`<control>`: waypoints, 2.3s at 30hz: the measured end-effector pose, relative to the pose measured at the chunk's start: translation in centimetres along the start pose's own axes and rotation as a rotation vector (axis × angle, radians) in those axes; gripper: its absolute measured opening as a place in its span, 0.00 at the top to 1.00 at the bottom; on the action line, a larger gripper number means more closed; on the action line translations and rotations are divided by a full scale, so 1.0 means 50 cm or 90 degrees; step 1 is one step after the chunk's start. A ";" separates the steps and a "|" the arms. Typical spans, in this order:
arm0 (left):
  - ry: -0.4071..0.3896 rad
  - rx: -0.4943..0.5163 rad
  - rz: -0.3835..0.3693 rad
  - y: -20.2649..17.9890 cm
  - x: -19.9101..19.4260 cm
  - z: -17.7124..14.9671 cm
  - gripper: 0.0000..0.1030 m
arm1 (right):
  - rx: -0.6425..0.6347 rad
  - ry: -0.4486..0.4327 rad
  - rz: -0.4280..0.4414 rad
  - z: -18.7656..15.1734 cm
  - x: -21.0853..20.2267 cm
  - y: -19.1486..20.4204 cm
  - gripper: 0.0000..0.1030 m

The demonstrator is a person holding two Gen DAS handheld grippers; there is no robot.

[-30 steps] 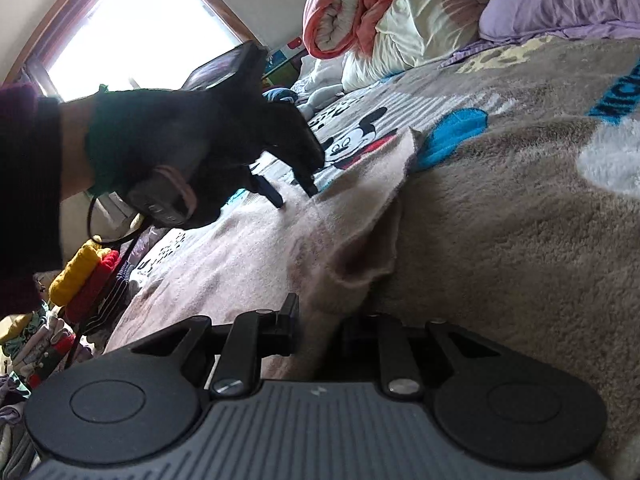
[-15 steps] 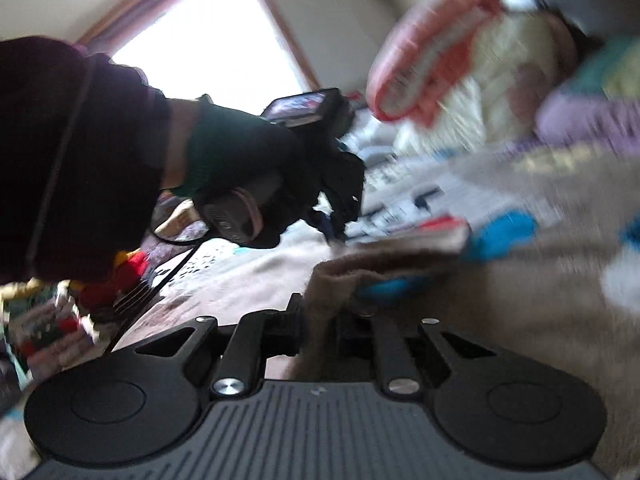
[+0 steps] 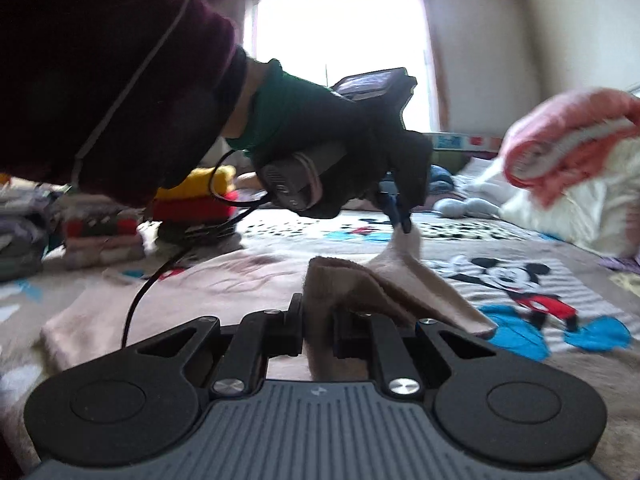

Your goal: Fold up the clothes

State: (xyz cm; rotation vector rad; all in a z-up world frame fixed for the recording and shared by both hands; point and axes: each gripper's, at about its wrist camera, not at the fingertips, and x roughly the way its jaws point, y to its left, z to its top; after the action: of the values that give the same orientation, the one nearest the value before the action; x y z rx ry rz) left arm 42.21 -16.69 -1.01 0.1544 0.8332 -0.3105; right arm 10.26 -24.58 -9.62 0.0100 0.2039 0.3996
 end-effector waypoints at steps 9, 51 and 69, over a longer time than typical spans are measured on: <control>-0.019 -0.054 -0.017 0.102 0.000 -0.061 0.94 | -0.047 0.037 0.051 -0.004 0.040 0.065 0.86; -0.082 -0.152 -0.008 0.212 -0.057 -0.234 0.57 | -0.120 0.161 0.173 -0.051 0.075 0.139 0.71; -0.198 -0.290 -0.113 0.157 -0.352 -0.525 0.44 | -0.080 0.095 0.123 0.003 -0.130 -0.005 0.59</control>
State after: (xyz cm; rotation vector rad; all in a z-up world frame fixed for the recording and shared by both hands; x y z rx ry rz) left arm 15.28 1.13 -5.22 -0.3867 0.5904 -0.2942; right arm 4.51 -27.33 -8.23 -0.1247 0.3267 0.6060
